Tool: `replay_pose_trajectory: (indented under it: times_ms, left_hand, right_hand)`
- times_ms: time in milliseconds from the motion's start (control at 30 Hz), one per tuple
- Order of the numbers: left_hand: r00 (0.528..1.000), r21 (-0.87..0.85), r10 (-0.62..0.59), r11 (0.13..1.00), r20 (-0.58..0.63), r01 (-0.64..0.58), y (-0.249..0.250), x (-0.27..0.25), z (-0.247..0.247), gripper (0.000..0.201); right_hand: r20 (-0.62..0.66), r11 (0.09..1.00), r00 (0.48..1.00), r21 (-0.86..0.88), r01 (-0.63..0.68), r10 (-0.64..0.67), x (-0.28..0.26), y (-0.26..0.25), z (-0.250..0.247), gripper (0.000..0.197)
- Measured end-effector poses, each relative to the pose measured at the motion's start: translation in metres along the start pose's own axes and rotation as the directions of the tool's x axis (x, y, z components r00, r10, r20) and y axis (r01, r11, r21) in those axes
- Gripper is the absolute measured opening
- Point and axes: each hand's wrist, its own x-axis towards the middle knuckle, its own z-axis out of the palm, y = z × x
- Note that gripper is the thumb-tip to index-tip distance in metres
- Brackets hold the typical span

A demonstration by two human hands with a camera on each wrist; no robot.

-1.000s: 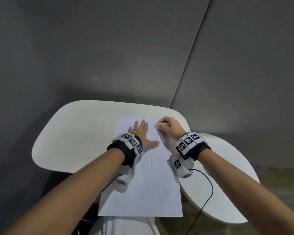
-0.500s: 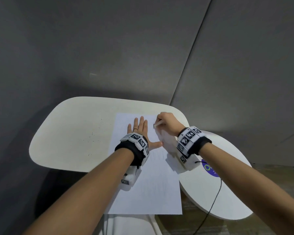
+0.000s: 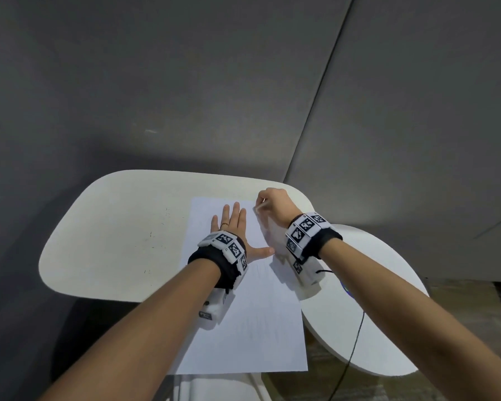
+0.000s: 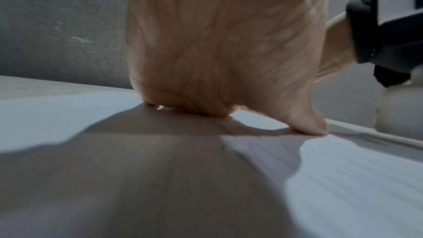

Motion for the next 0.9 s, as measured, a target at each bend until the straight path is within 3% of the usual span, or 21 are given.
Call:
replay_pose_trajectory:
  times_ms: [100, 233, 433, 633, 833, 900]
  left_hand:
    - [1.000, 0.007, -0.001, 1.000, -0.008, 0.001, -0.001, 0.000, 0.000, 0.125]
    - [1.000, 0.011, -0.007, 1.000, -0.009, 0.007, 0.000, 0.000, 0.002, 0.128]
    - [1.000, 0.001, -0.017, 1.000, -0.008, 0.017, 0.001, -0.002, -0.002, 0.129]
    - [1.000, 0.009, -0.018, 1.000, -0.011, 0.018, 0.002, 0.000, -0.001, 0.132]
    - [1.000, -0.029, -0.023, 0.999, -0.018, 0.022, 0.004, -0.002, -0.002, 0.136]
    - [1.000, -0.022, -0.018, 1.000, -0.016, 0.018, 0.003, -0.003, -0.002, 0.136]
  right_hand:
    - [0.026, 0.999, 0.999, -0.019, 0.036, -0.035, -0.007, 0.001, -0.001, 0.009]
    - [0.210, 0.995, 0.974, -0.040, 0.091, -0.081, -0.028, 0.000, -0.004, 0.012]
    - [0.022, 1.000, 1.000, 0.030, -0.001, 0.000, 0.006, -0.008, 0.000, 0.011]
    - [0.158, 0.995, 0.983, -0.034, 0.097, -0.091, -0.029, -0.002, 0.001, 0.010]
    - [0.015, 1.000, 1.000, 0.017, -0.023, 0.023, 0.019, -0.016, -0.001, 0.014]
    - [0.014, 1.000, 1.000, 0.003, -0.006, 0.006, 0.016, -0.017, 0.000, 0.012]
